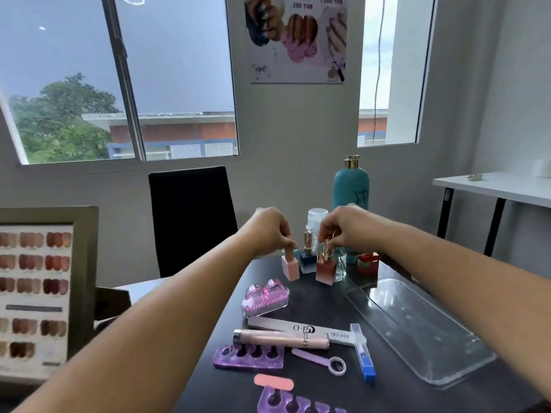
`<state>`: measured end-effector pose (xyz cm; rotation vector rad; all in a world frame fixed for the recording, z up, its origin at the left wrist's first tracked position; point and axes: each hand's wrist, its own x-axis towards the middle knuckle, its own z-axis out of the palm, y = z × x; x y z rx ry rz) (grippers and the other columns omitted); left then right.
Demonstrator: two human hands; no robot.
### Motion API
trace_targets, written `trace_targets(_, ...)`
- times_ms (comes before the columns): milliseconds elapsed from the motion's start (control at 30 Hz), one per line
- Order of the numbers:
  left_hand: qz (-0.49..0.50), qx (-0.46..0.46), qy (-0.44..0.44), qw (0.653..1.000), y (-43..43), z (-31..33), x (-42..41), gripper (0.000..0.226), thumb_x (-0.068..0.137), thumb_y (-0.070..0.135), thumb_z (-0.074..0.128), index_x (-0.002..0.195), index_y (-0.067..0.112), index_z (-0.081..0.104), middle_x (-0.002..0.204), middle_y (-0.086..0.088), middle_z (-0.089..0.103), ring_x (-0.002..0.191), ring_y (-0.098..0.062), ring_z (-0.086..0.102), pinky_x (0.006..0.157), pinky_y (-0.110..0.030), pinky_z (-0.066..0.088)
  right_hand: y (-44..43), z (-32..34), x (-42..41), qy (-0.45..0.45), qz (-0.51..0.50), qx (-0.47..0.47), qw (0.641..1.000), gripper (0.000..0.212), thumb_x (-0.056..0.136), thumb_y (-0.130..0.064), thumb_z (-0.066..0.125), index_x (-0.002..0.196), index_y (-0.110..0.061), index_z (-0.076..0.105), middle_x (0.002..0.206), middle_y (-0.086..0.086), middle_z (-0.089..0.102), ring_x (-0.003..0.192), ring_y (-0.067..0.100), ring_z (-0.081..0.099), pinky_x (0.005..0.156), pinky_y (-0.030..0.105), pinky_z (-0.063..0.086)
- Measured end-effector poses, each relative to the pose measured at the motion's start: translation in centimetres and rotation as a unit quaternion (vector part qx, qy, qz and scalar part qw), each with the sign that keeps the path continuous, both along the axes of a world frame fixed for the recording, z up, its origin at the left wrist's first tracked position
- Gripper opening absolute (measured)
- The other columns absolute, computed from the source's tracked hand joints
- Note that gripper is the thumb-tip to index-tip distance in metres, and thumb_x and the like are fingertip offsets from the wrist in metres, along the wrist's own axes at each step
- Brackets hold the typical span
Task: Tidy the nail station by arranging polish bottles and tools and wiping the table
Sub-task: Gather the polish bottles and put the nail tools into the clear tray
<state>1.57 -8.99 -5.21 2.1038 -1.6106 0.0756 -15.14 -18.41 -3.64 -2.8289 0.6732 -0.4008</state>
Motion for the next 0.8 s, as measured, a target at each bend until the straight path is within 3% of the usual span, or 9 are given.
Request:
trace_targets(100,0.005,0.002,0.004,1.000,-1.3,-1.2,0.6,0.018,0.070,0.030,0.079,0.069,0.014,0.070,0.056,0.013,0.054,0.050,-0.003,0.047,0.040,-0.003,0.034,-0.5,-0.6,0.7,0.022,-0.003,-0.006,1.000,0.014,0.079,-0.013,0.073,0.091,-0.020,0.072,0.090,-0.005,0.069,0.085,0.011,0.065,0.081,0.025,0.053)
trace_targets(300,0.006,0.020,0.004,1.000,-2.7,-2.3,0.9,0.020,0.070,0.031,0.078,0.064,0.018,0.065,0.065,0.004,0.061,0.055,-0.007,0.049,0.047,-0.011,0.033,-0.9,-1.6,1.5,0.036,-0.004,-0.027,0.999,0.017,0.080,-0.011,0.070,0.096,-0.018,0.074,0.095,-0.002,0.070,0.085,0.012,0.064,0.083,0.027,0.053)
trace_targets(433,0.010,0.026,0.005,1.000,-1.9,-2.0,0.6,0.027,0.069,0.035,0.078,0.080,0.011,0.072,0.073,0.003,0.063,0.066,-0.011,0.054,0.057,-0.019,0.040,-0.6,-1.9,1.4,0.020,-0.002,-0.037,0.999,0.020,0.081,-0.014,0.070,0.100,-0.021,0.071,0.100,-0.006,0.068,0.085,0.008,0.062,0.081,0.023,0.051)
trace_targets(567,0.022,0.028,-0.018,0.999,1.4,-0.5,0.1,0.033,0.068,0.040,0.079,0.085,0.013,0.071,0.070,0.007,0.059,0.061,-0.006,0.050,0.050,-0.014,0.035,1.2,-0.6,0.0,-0.014,-0.001,-0.038,0.999,0.021,0.081,-0.017,0.069,0.101,-0.025,0.068,0.103,-0.008,0.065,0.085,0.006,0.060,0.083,0.023,0.049)
trace_targets(733,0.030,0.016,-0.038,0.999,4.1,0.8,0.2,0.032,0.071,0.040,0.077,0.089,0.014,0.071,0.076,0.004,0.061,0.068,-0.008,0.054,0.057,-0.013,0.039,2.6,0.2,-0.9,-0.036,0.018,-0.045,0.998,0.015,0.082,-0.015,0.068,0.094,-0.023,0.069,0.094,-0.011,0.067,0.074,-0.008,0.056,0.073,0.010,0.044)
trace_targets(800,0.027,0.018,-0.044,0.999,5.1,1.1,-0.2,0.031,0.072,0.039,0.075,0.090,0.014,0.071,0.076,0.005,0.061,0.071,-0.009,0.056,0.063,-0.016,0.043,3.1,0.3,-0.9,-0.041,0.020,-0.040,0.998,0.014,0.082,-0.016,0.069,0.095,-0.022,0.070,0.094,-0.011,0.067,0.076,-0.003,0.059,0.068,0.006,0.041)
